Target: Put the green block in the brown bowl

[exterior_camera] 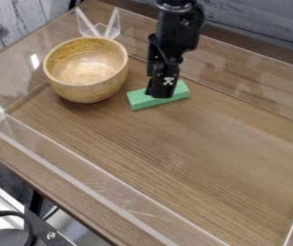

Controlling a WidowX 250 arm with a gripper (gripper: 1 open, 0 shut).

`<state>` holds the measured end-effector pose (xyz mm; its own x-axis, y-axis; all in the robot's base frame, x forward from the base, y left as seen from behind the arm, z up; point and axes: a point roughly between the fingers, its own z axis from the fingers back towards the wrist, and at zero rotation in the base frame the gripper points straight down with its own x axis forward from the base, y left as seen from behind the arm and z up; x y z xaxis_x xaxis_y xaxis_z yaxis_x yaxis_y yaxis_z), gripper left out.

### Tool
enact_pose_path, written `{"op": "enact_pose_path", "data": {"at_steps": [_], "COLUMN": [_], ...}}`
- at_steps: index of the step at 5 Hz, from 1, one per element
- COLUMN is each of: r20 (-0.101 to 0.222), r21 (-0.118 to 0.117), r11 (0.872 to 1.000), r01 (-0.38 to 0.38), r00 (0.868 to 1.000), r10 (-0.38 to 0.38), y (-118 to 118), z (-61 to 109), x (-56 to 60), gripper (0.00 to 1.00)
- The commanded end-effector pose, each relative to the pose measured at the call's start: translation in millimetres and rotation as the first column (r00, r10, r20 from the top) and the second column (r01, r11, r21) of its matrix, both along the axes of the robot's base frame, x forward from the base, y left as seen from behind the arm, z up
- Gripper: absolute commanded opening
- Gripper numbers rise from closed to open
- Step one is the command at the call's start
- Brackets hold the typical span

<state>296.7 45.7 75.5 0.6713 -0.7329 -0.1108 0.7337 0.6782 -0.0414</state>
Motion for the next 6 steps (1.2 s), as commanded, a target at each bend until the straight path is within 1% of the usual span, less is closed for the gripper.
{"op": "enact_pose_path", "data": {"at_steps": [1,3,5,6], "r20": [0.072,0.041,0.023,0.034], "r21": [-0.004,-0.034,0.007,0.002], "r11": [1.0,0.997,0.996,0.993], "r01": [0.022,0.065,0.091,0.115], "r00": [0.997,0.997,0.996,0.993], "r10": [-0.022,-0.064,-0.092,-0.115], "y": [10.6,32.5,26.5,23.8], "z": [3.5,-18.1,-34.8,-40.8], "x": [14.9,12.4,26.8,26.8], "gripper": [1.0,1.0,1.0,1.0]}}
